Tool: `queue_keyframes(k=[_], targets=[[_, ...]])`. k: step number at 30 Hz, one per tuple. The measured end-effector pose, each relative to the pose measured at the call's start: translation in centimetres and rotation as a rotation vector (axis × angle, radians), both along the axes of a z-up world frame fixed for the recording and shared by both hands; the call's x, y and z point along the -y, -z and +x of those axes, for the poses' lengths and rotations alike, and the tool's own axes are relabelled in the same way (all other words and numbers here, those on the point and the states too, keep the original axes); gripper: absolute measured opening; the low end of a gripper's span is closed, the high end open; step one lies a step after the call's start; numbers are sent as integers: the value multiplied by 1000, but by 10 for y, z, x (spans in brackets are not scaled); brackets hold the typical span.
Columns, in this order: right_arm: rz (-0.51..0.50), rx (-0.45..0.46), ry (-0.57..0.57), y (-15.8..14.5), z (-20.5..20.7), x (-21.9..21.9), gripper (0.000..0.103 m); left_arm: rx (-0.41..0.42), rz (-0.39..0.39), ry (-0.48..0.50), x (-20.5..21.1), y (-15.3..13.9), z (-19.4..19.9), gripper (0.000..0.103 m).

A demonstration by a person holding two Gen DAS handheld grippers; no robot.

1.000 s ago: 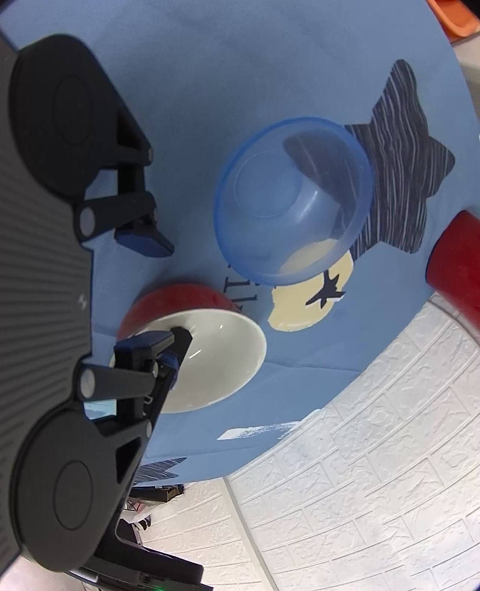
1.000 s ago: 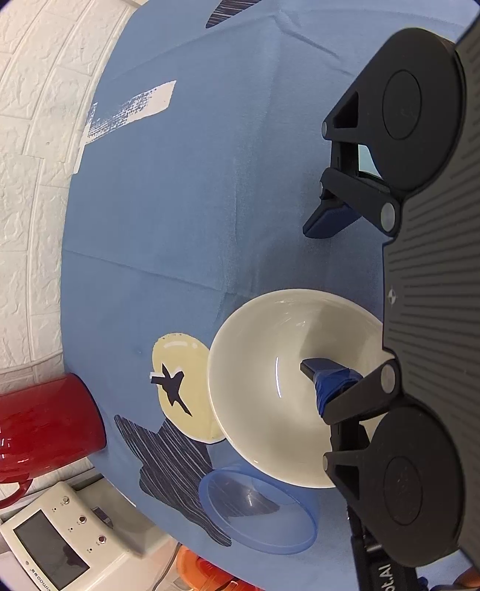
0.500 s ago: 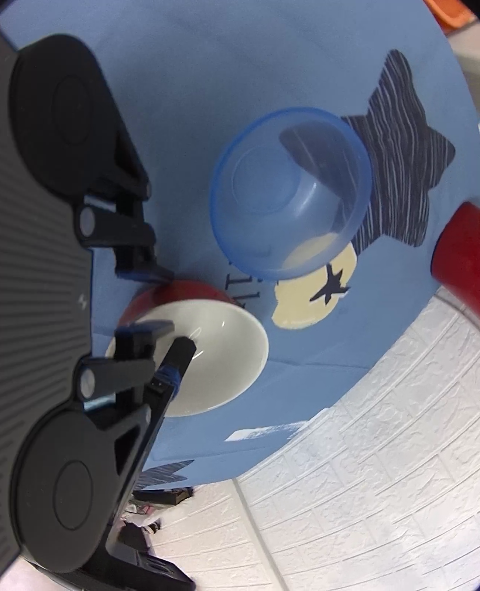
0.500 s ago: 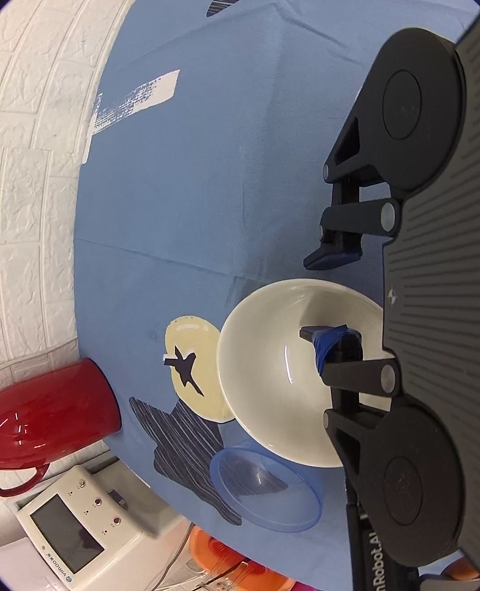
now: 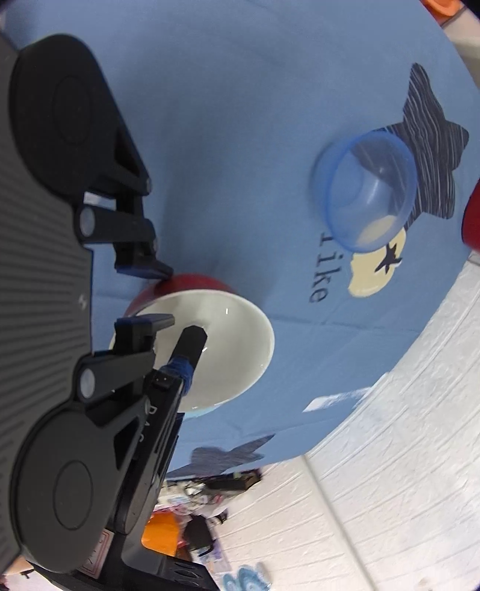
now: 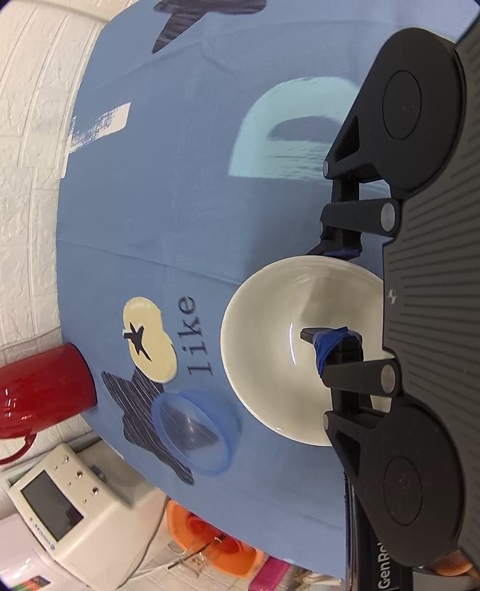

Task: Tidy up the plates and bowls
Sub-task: 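Carry the red bowl with both tools over the steel bowl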

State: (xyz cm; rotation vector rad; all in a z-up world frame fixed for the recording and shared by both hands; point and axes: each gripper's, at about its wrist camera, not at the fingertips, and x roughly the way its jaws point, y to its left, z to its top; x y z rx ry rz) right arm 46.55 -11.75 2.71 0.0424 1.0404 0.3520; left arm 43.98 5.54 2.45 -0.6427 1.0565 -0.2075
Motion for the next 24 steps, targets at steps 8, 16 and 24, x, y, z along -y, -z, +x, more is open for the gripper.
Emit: queue_keyframes(k=[8, 16, 24], targets=[[-20, 48, 18, -41, -110, 23, 25, 62, 4, 126, 26, -45, -94, 13], [-15, 6, 117, -29, -192, 66, 26, 47, 24, 282, 72, -32, -158, 13], [2, -52, 145, 7, -221, 84, 27, -18, 87, 371, 102, 5, -186, 12]])
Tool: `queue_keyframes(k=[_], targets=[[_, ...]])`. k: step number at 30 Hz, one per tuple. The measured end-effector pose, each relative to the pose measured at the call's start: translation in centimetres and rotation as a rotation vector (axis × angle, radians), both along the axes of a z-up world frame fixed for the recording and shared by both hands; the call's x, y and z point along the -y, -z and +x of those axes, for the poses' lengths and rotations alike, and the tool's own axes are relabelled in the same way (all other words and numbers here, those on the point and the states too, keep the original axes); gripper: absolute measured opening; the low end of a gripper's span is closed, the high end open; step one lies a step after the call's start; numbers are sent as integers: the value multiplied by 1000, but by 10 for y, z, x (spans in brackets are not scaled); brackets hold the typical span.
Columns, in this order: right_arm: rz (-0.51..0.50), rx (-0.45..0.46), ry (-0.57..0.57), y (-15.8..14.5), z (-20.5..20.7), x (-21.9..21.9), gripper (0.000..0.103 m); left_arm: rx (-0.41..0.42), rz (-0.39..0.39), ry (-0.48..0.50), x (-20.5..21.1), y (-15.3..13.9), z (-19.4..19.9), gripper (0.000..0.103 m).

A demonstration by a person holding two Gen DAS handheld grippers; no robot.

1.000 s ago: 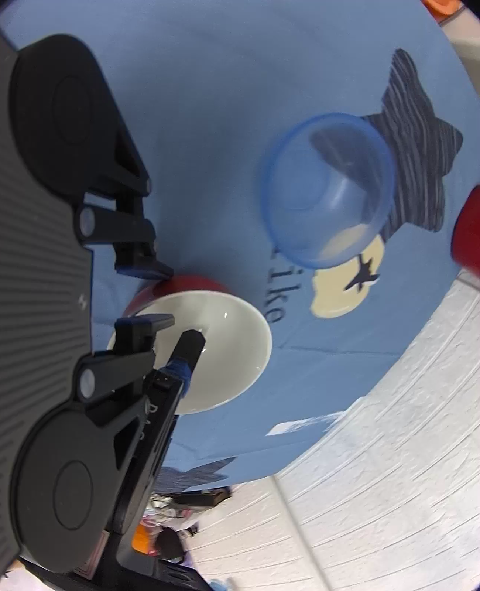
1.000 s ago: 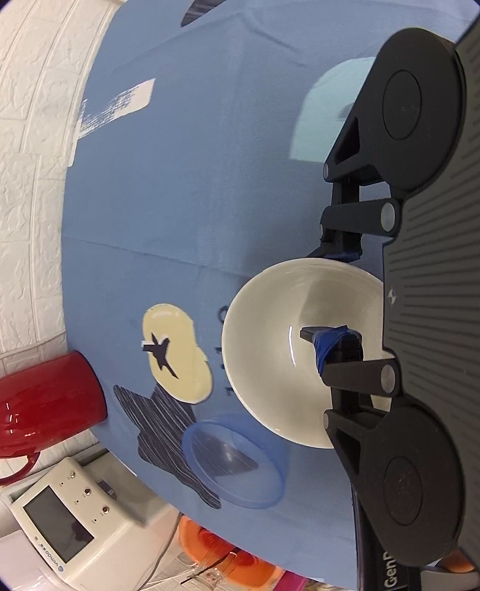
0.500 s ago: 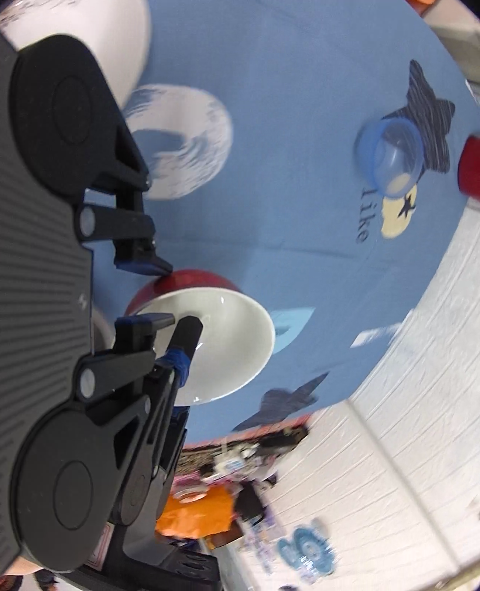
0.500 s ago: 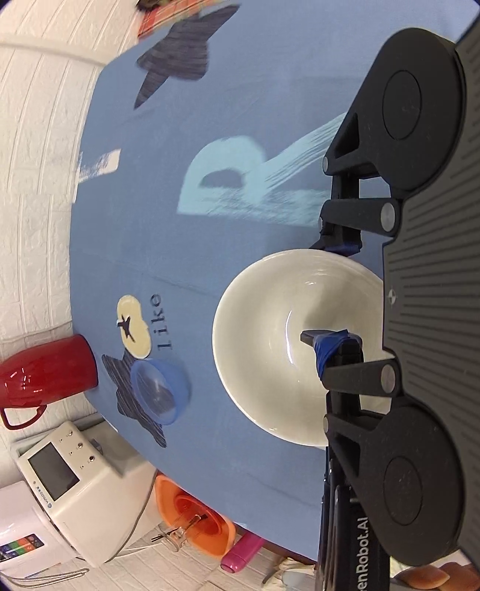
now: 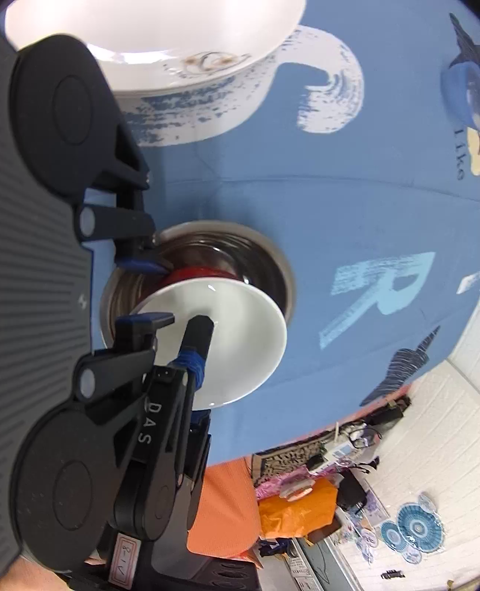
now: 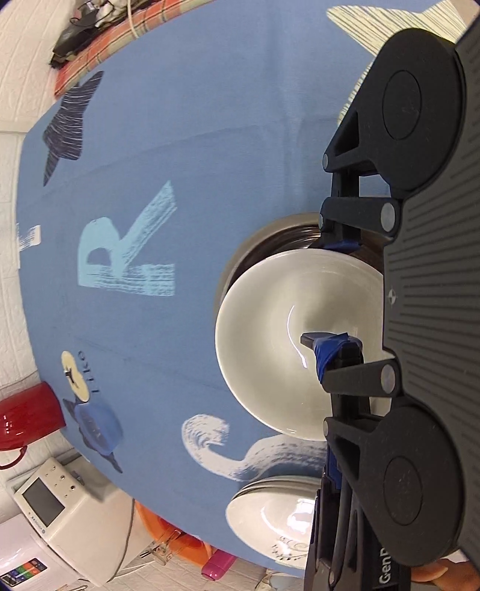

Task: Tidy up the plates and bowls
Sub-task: 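Carry the red bowl with both tools over the steel bowl, then lower the red bowl into the steel bowl and open both tools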

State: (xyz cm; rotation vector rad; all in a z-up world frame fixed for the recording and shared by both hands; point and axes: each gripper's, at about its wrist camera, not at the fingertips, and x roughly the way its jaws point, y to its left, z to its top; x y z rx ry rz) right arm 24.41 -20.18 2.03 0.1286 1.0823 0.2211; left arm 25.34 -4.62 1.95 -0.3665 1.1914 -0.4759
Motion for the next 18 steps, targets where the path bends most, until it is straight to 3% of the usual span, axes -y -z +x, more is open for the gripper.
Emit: queue_keyframes(k=[7, 9, 10, 12, 18], targets=[[-15, 8, -34, 7, -3, -1, 27, 8, 32, 39, 4, 4, 6, 18], [-11, 11, -32, 6, -3, 1, 26, -4, 22, 58, 3, 3, 8, 40], [0, 15, -24, 4, -3, 4, 26, 0, 13, 69, 3, 1, 9, 42], [7, 30, -11, 0, -3, 7, 26, 32, 15, 82, 1, -9, 9, 57], [0, 101, 22, -21, -5, 12, 27, 54, -26, 97, -17, -35, 7, 58]])
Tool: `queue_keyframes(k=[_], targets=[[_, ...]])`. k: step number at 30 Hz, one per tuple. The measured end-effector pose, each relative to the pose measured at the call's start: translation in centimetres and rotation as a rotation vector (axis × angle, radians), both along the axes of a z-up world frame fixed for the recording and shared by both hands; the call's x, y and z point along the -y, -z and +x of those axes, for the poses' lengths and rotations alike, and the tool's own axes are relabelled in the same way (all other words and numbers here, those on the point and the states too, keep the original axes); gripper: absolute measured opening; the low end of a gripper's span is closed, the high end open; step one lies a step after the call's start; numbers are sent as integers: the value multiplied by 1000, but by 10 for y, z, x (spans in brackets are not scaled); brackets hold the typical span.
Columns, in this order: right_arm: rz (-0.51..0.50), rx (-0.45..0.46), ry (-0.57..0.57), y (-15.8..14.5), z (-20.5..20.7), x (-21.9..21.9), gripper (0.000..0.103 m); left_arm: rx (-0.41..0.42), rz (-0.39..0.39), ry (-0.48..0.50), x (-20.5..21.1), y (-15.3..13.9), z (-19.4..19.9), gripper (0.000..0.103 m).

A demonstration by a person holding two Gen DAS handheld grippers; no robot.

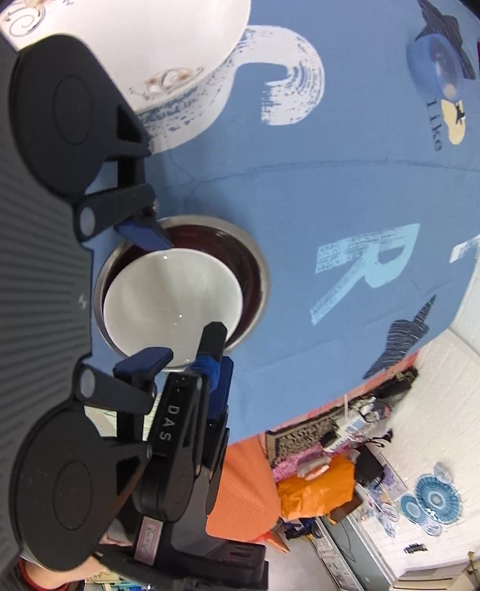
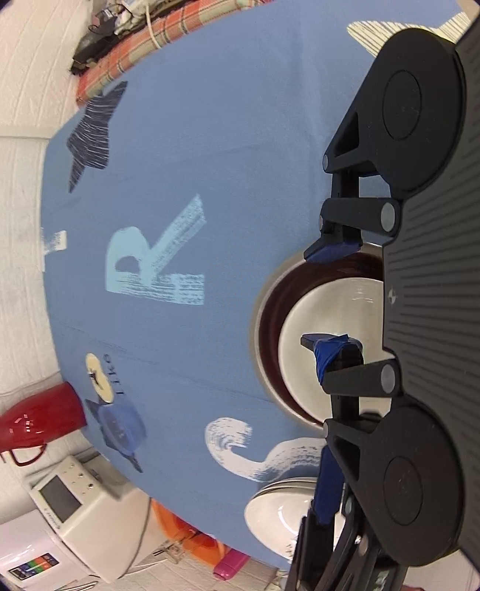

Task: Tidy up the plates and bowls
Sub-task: 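Lower the red bowl into the steel bowl and open both tools, then move both tools to the translucent blue plastic bowl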

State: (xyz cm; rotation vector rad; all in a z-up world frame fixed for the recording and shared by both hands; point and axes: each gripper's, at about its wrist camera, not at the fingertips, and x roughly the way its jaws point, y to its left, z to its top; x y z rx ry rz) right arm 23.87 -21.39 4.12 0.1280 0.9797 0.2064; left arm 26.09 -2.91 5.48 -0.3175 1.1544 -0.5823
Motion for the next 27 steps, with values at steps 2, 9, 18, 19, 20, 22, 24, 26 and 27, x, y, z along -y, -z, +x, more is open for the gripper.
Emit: queue_keyframes(k=[2, 9, 18, 19, 20, 22, 24, 26, 27], targets=[[16, 16, 13, -6, 1, 3, 27, 36, 0, -20, -13, -10, -1, 58], [75, -16, 7, -4, 34, -7, 28, 97, 46, -192, -106, -17, 24, 59], [117, -50, -90, -3, 148, -80, 29, 67, 147, -408, -208, 1, 127, 59], [127, -44, -102, -4, 162, -91, 29, 68, 147, -426, -214, 1, 139, 59], [140, -43, -112, -5, 175, -101, 29, 75, 145, -436, -219, 1, 152, 59], [170, -40, -135, -6, 203, -120, 30, 89, 146, -450, -223, 1, 176, 59], [186, -35, -143, -6, 231, -139, 30, 98, 137, -459, -225, 2, 198, 59], [193, -24, -152, -7, 255, -158, 30, 100, 123, -467, -225, 5, 220, 59], [189, -17, -155, -7, 265, -167, 30, 105, 119, -465, -223, 7, 231, 59]])
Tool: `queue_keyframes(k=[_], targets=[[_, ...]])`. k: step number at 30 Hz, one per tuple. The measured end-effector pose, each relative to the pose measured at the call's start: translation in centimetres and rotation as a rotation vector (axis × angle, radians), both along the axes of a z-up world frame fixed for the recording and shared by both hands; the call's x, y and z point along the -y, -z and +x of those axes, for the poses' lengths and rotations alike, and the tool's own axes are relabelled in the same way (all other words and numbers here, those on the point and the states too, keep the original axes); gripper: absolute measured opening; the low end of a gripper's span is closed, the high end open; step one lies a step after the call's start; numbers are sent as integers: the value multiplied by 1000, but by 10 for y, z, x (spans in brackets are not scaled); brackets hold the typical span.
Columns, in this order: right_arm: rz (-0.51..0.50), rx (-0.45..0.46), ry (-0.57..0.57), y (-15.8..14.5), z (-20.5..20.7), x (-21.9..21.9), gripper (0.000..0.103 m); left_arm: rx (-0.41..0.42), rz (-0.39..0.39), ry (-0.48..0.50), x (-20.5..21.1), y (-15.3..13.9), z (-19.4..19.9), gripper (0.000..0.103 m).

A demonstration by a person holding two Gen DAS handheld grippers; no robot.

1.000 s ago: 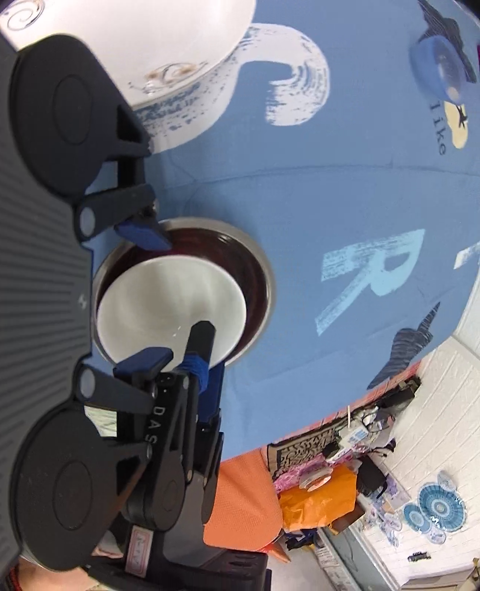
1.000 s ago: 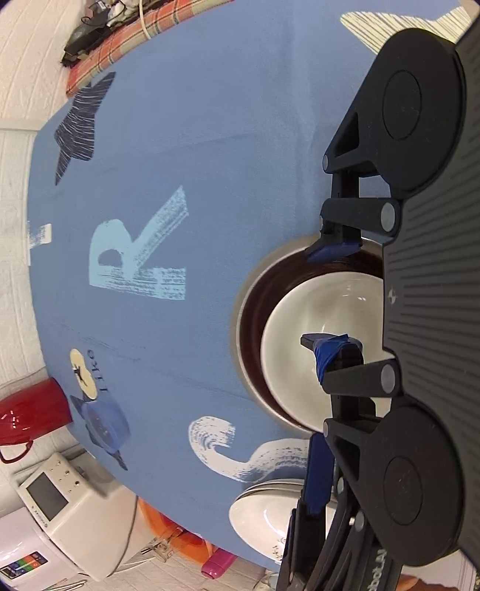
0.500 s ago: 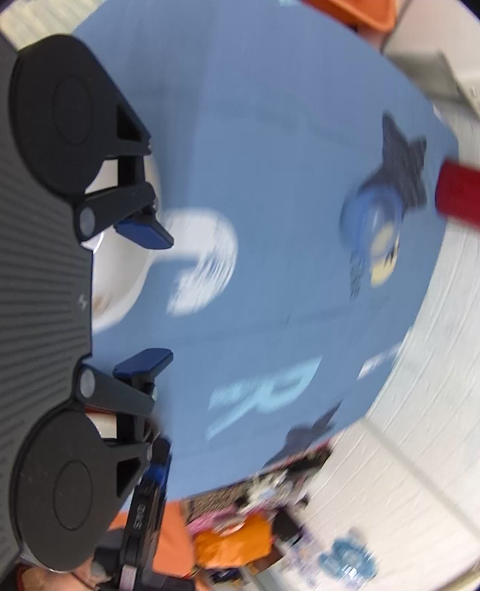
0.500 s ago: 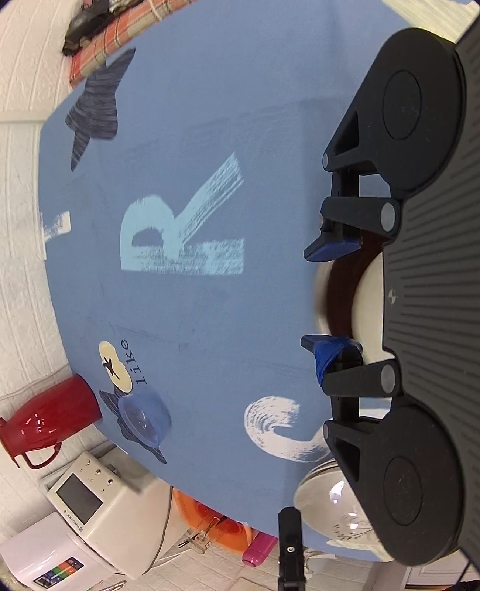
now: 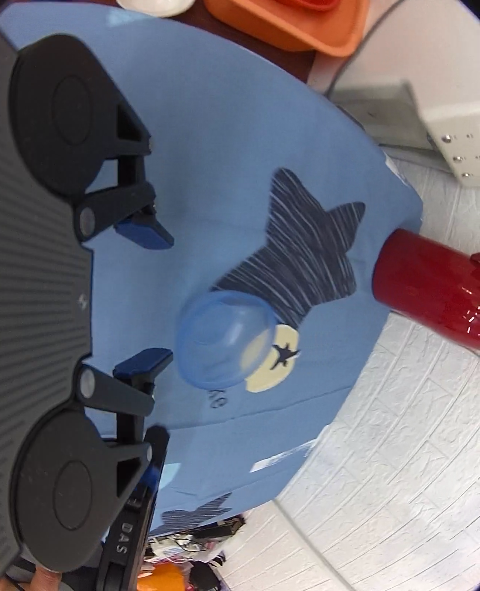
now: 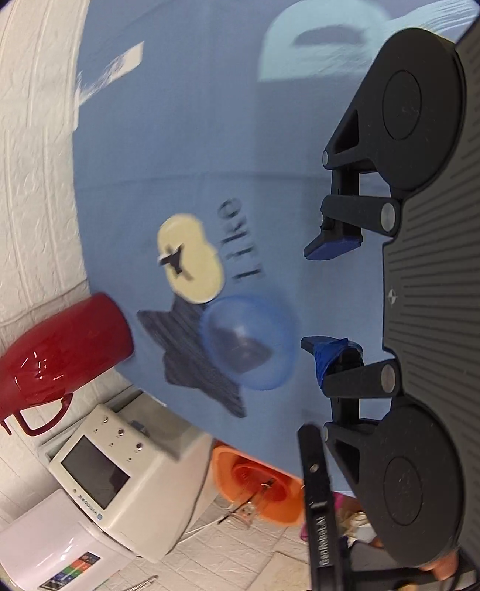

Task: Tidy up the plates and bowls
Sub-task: 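Move both tools to the translucent blue plastic bowl, then close the left tool on the blue bowl rim while the right tool grips it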

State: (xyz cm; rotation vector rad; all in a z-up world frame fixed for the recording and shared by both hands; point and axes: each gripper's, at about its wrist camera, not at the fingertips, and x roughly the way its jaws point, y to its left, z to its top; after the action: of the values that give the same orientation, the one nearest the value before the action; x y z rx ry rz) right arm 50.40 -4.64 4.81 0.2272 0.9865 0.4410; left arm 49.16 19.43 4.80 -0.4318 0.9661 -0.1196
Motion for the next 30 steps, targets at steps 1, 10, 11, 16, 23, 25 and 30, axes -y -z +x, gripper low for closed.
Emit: queue_keyframes(k=[1, 10, 11, 16, 23, 25, 30], targets=[[-10, 6, -4, 1, 9, -9, 31, -1, 1, -3, 1, 3, 10, 59], [-159, 17, -45, 30, 59, -54, 33, -7, 68, -25, 4, 37, 56, 59], [-168, 1, -48, 33, 61, -56, 34, -6, 83, -23, 4, 39, 57, 59], [-250, -20, -48, 41, 67, -67, 38, -4, 77, -8, 5, 46, 59, 59], [-315, 21, -66, 44, 64, -71, 44, -12, 103, -21, 8, 51, 61, 47], [-316, 21, -39, 44, 63, -70, 45, -11, 108, -21, 8, 51, 59, 47], [-323, -21, -18, 44, 69, -73, 47, -22, 122, -38, 11, 50, 60, 41]])
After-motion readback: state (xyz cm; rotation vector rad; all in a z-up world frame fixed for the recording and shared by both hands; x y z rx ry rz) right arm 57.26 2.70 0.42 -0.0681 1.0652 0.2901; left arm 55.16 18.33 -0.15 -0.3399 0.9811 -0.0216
